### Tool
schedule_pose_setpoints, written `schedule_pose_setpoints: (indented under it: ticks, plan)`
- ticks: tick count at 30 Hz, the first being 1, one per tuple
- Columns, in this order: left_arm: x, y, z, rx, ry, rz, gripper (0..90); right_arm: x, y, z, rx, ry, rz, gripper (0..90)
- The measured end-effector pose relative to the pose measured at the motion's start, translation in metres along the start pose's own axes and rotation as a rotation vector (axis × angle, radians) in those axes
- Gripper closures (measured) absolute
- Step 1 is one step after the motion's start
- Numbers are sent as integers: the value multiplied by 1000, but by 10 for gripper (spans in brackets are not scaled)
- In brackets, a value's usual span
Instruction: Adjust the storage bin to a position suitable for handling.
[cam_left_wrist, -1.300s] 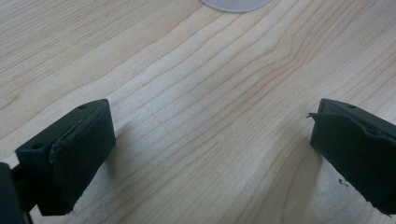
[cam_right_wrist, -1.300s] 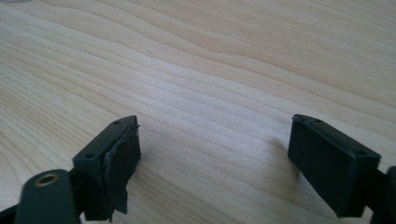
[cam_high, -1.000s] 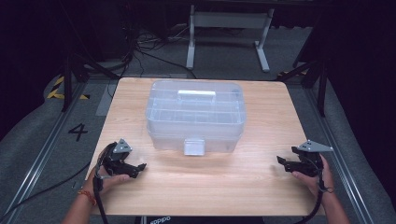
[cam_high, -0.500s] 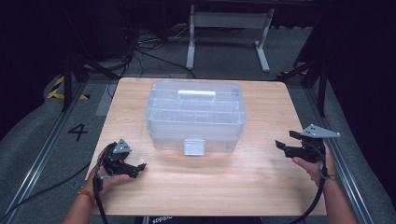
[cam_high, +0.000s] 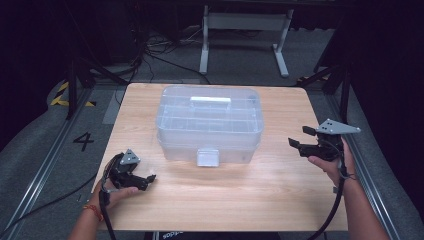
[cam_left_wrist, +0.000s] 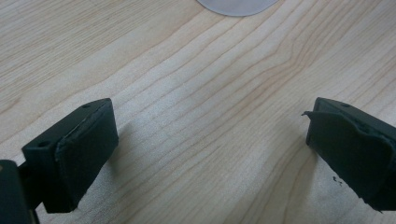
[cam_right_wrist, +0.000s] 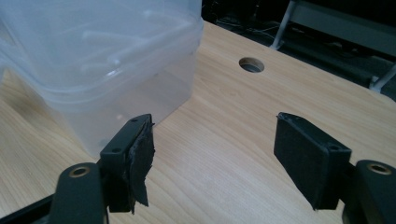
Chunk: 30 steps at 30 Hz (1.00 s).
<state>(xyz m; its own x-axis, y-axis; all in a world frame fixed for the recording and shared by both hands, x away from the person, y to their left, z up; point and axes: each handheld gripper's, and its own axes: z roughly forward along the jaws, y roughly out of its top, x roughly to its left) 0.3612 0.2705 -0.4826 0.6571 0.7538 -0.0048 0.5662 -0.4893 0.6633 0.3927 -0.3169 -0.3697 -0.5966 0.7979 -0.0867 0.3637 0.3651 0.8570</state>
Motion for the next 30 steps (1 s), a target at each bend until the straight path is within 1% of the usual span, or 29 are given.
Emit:
schedule_pose_setpoints:
  ticks: [2,5,6,7,8,11,13,14,15,17,19,21,22,23,30]
  plan:
    - [-1,0,0,1,-1,-9,30,2,6,0,-9,-3,-10,289]
    - [0,0,0,1,-6,-2,32,5,15,0,-20,-16,-30,306]
    - [1,0,0,0,-2,10,32,6,18,1,-23,-13,-39,309]
    - [1,0,0,3,-3,1,32,7,21,2,-25,-8,-40,311]
    - [2,1,0,-1,-3,10,32,8,23,3,-25,-5,-43,312]
    - [2,1,1,2,-11,6,32,12,31,6,-26,0,-59,313]
    - [2,1,1,-2,-12,14,37,14,36,7,-26,10,-62,313]
    - [3,1,1,-2,-12,17,38,15,39,8,-27,13,-71,313]
    - [3,1,1,-2,-14,17,39,17,42,9,-30,17,-69,313]
    - [2,1,1,-1,-16,15,40,19,48,11,-37,24,-81,322]
    - [2,1,0,-1,-16,12,45,22,56,14,-43,41,-89,324]
    - [1,0,0,-1,-17,11,50,24,61,16,-43,44,-99,327]
    - [1,0,0,-2,-17,11,51,26,64,17,-44,44,-112,328]
    - [2,1,0,-1,-15,19,51,28,66,18,-40,41,-120,328]
    - [2,1,1,-4,-24,13,51,37,83,27,-58,65,-121,330]
